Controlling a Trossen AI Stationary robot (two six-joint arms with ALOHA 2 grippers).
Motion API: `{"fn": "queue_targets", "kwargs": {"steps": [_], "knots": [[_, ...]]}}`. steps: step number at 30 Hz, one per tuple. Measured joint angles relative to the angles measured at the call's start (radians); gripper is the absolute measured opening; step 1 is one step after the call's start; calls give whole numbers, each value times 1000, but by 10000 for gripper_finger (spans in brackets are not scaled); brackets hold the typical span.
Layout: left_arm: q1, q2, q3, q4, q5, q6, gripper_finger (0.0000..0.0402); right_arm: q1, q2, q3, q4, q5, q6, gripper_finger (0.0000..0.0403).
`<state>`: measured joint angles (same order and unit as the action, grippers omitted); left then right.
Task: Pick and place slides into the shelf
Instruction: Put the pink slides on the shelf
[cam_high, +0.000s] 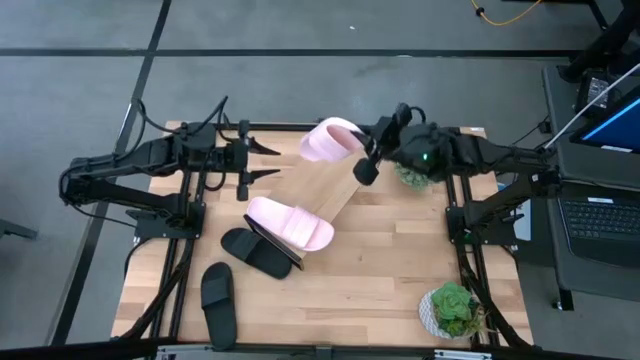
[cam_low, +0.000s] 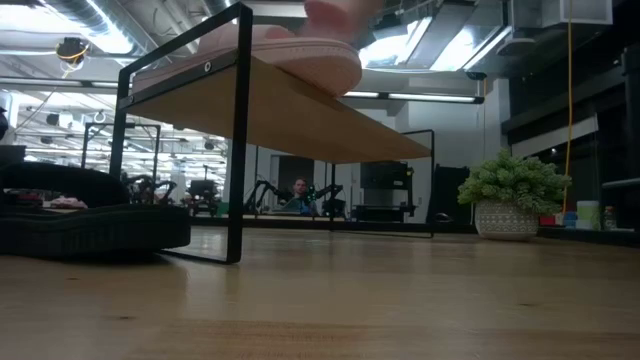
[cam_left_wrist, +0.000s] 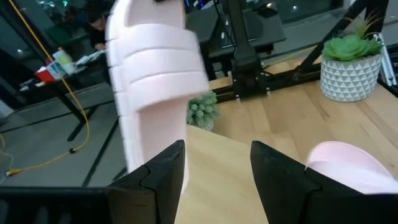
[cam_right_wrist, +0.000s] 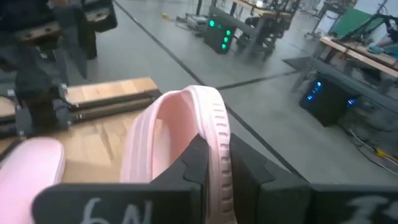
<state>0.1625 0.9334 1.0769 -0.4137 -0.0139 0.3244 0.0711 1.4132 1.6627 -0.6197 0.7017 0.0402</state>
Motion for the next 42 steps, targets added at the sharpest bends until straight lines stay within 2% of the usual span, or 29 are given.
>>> {"fn": "queue_targets", "kwargs": {"steps": [3,6,8,16,24,28,32,36,42], "knots": [[1,-1,-35,21,-1,7,170,58,3,-23,-25,92,48,42],[0,-1,-54,57,-1,26,163,111,-4,-96,-24,204,83,42],[0,-1,-56,75,0,27,159,134,-19,-146,11,241,85,42],[0,-13,-57,95,0,27,154,144,-117,-405,339,292,82,42],[0,-36,-57,90,0,28,154,145,-204,-754,957,304,-72,42],[0,-45,-57,87,1,28,153,155,-210,-872,1162,316,-71,42],[0,-46,-57,85,6,27,153,184,-185,-978,1317,434,0,42],[0,-46,-57,87,9,28,153,209,-112,-1052,1501,484,48,42],[0,-46,-57,93,9,28,153,217,17,-1047,1659,520,76,42]]}}
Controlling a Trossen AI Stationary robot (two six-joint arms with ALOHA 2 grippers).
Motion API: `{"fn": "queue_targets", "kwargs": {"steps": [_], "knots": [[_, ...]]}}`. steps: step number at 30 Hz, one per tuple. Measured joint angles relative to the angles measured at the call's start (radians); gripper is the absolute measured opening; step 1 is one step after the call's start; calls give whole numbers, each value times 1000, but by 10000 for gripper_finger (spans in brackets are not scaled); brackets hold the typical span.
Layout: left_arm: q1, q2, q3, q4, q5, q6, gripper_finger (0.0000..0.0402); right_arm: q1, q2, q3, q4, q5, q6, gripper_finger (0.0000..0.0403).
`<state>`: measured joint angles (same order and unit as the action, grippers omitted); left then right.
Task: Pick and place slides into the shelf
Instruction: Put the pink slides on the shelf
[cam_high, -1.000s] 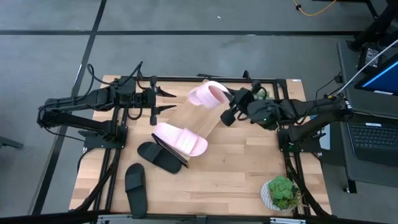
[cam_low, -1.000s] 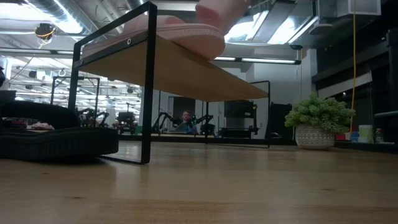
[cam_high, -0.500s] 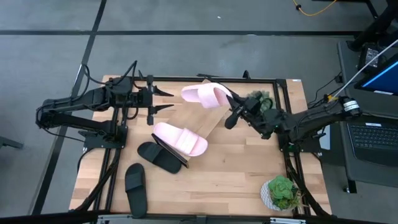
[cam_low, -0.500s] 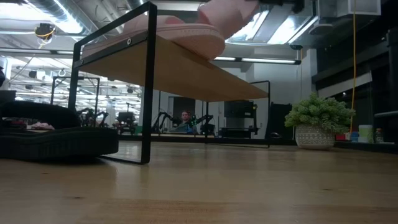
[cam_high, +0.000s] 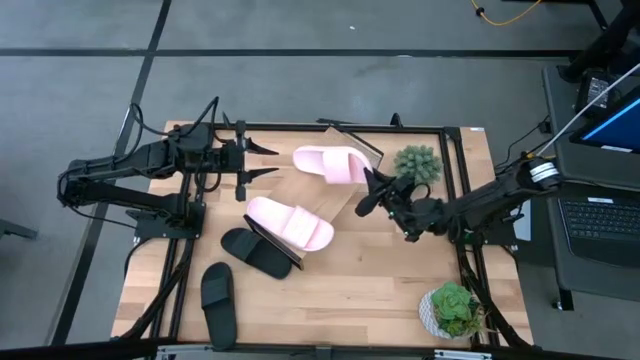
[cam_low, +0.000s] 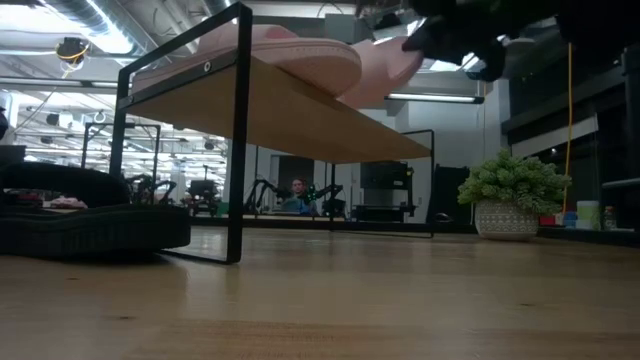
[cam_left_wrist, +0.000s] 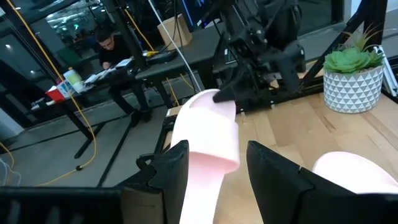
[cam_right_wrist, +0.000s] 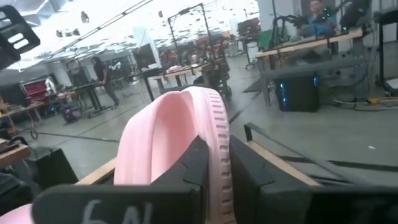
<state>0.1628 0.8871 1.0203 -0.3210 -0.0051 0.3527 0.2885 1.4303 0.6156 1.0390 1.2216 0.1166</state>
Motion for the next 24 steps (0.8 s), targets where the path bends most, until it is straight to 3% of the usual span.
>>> {"fn": "queue_targets", "kwargs": {"steps": [10,14,24], "knots": [[0,0,0,-3,0,0,153,54,145,118,13,12,66,42],[0,0,0,-4,0,0,153,87,191,168,12,102,63,42],[0,0,0,-8,0,23,153,103,290,247,13,184,95,41]]}}
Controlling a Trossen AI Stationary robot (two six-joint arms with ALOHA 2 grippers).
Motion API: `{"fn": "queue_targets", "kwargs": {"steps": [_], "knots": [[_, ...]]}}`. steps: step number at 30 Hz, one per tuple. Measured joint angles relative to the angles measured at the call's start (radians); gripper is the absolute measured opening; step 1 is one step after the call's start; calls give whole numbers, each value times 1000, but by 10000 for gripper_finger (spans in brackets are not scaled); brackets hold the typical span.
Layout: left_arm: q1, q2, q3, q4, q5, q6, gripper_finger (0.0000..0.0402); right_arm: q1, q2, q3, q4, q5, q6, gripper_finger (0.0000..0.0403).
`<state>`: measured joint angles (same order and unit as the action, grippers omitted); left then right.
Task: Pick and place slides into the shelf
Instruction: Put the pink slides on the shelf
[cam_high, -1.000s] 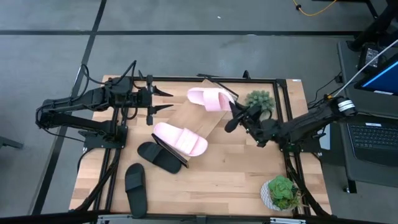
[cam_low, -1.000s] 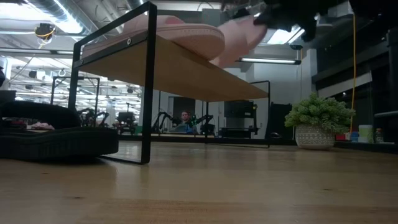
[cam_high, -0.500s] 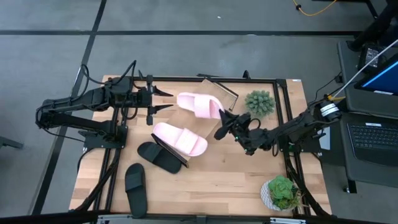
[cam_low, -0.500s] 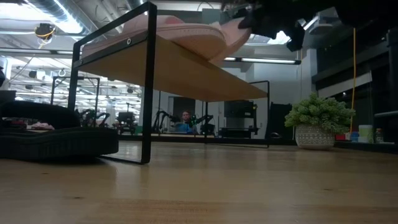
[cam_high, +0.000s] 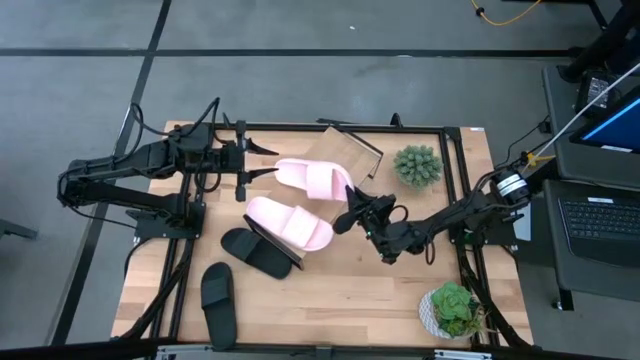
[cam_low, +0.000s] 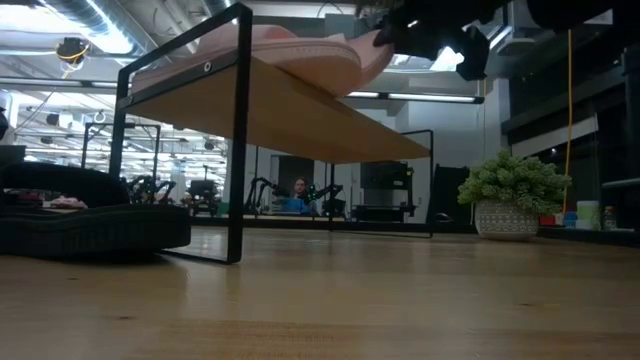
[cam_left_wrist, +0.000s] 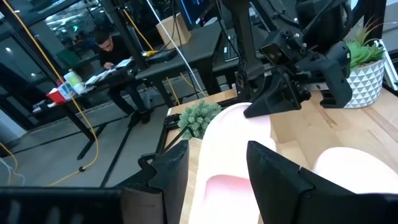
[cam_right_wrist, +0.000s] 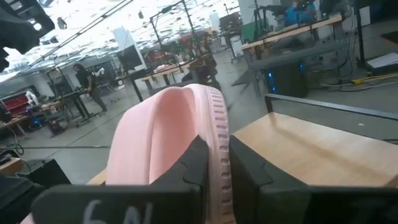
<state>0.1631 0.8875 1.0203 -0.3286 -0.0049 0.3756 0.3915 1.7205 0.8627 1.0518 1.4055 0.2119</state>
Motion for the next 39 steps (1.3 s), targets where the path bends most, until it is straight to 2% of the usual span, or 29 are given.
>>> {"fn": "queue_targets", "kwargs": {"steps": [8,11,23,28,35,39], "knots": [[0,0,0,-1,26,21,153,24,5,2,-3,5,42,41],[0,0,0,-1,26,21,153,26,5,1,-19,37,50,41],[0,0,0,-1,26,21,153,29,5,1,-206,50,330,41],[0,0,0,-1,26,21,153,29,5,1,-237,47,357,43],[0,0,0,0,26,21,153,31,5,0,-342,-57,412,120],[0,0,0,0,26,21,153,30,5,0,-374,-61,465,132]]}}
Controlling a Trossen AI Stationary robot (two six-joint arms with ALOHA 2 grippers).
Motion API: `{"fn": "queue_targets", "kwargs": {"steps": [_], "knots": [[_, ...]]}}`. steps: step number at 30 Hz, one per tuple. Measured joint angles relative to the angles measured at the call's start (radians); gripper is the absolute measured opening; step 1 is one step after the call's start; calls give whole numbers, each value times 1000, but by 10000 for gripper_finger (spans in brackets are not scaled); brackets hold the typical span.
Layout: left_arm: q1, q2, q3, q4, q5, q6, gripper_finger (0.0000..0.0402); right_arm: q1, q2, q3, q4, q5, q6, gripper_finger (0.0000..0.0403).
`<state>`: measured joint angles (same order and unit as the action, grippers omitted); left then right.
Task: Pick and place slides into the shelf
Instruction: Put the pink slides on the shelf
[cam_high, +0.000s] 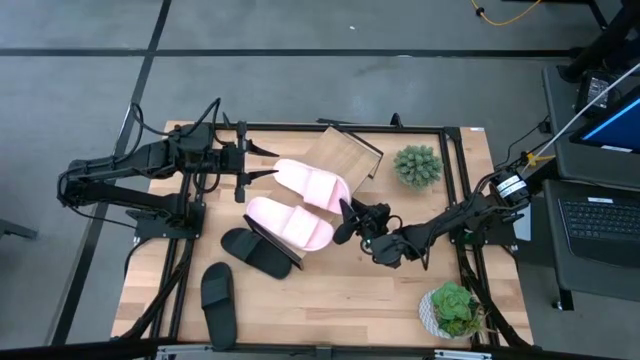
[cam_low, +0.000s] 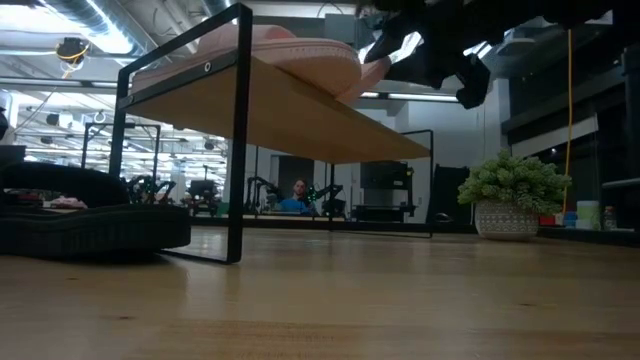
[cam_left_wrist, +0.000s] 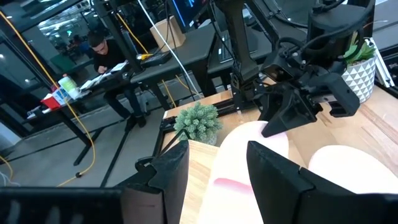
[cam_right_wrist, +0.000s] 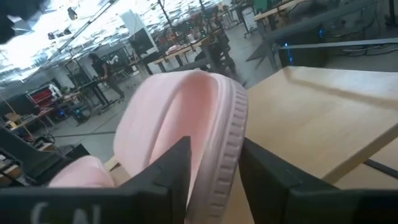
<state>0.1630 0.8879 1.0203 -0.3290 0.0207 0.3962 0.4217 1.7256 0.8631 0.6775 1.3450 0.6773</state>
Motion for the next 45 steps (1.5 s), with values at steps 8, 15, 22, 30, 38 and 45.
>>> {"fn": "queue_targets", "kwargs": {"steps": [8,15,22,30,38,45], "knots": [[0,0,0,0,0,-1,153,2,0,0,-19,-2,-54,123],[0,0,0,0,0,-4,153,5,0,0,-49,-3,-50,123],[0,0,0,0,0,-4,153,24,-1,-1,-82,-6,15,123],[0,0,0,0,0,-24,153,23,-20,-1,-81,-7,-24,123],[0,0,0,0,0,-24,153,22,-55,-1,-220,-50,49,123],[0,0,0,0,0,-24,153,9,-59,-1,-374,-132,198,123]]}}
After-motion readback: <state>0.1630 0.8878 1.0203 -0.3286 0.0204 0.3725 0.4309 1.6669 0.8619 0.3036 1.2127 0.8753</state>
